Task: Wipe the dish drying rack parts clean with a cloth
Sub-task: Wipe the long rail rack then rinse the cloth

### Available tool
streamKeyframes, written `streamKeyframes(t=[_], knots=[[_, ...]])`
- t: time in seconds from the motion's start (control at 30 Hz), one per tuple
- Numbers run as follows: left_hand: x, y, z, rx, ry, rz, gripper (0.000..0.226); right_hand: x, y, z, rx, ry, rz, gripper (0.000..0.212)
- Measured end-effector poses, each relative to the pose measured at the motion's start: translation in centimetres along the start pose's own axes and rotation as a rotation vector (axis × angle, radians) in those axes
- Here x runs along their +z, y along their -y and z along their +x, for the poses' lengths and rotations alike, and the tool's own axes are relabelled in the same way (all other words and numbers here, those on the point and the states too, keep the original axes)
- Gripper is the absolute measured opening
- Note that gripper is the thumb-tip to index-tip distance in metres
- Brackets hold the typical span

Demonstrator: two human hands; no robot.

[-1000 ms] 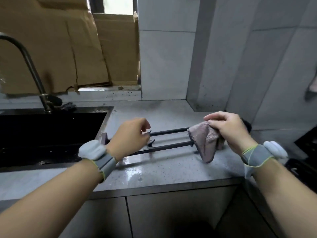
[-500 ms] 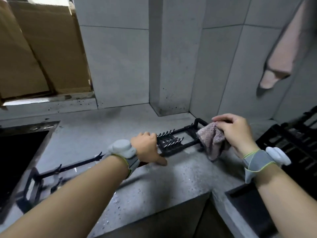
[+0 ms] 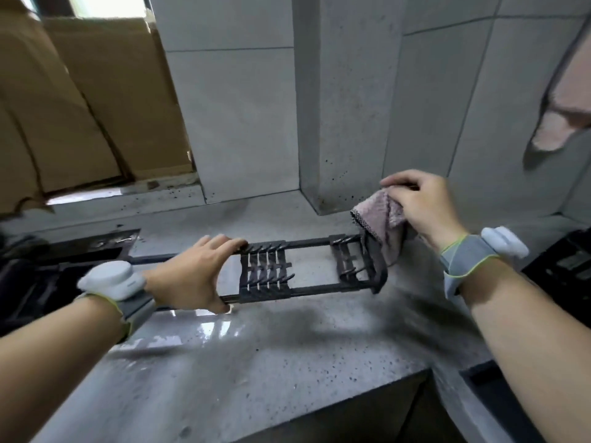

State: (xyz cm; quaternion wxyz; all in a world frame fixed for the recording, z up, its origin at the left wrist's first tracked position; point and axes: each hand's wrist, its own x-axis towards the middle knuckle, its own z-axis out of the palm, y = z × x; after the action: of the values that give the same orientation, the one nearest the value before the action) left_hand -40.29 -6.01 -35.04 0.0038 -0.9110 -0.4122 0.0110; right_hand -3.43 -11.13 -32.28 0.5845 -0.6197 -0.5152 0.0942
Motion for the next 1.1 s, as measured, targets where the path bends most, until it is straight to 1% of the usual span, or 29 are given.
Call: streamKeyframes(t=[0.13,0.23,0.37,0.47,0.53,0.63,0.77,0.9,1.0,1.1], knots=[[0.4,1.6,-2.4,0.024,-0.096,0.012,0.124,2.6,1.8,-1.6,-0.143,0.168,-0.151,0.024],[0.4,2.0,-3.8,0.021,-0.148,0.001,0.123,3.7,2.6,-3.5,-0.199,0.274,-0.238,0.013],[0.1,2.3,-4.9,0.003,-0.167,0.056,0.122,4.0,2.9,-5.7,-0.244,0.274,-0.291,0.01],[-0.4,2.5,-5.1,-0.02,-0.184,0.05,0.121,3.9,3.1,-7.1,-0.279,0.24,-0.294,0.013],[-0.7,2.8,-5.3,-0.051,-0.178,0.047,0.12,3.9,3.1,-7.7,-0.271,0.234,-0.305,0.013],[-0.9,3.5,-5.8,-0.096,-0.177,0.083,0.12,3.8,2.7,-8.9,-0.237,0.279,-0.286,0.014],[-1.6,4.8,-6.5,-0.226,-0.149,0.156,0.119,4.4,1.6,-10.4,-0.173,0.377,-0.333,0.019],[-3.3,7.2,-8.3,-0.37,-0.132,0.21,0.116,7.1,3.6,-10.4,-0.136,0.33,-0.227,0.02],[-4.1,9.8,-11.3,-0.52,-0.11,0.222,0.114,12.4,6.0,-10.2,-0.093,0.392,-0.214,0.016],[-4.1,12.0,-14.6,-0.643,-0.116,0.214,0.114,18.2,7.5,-9.7,-0.022,0.471,-0.196,0.019]])
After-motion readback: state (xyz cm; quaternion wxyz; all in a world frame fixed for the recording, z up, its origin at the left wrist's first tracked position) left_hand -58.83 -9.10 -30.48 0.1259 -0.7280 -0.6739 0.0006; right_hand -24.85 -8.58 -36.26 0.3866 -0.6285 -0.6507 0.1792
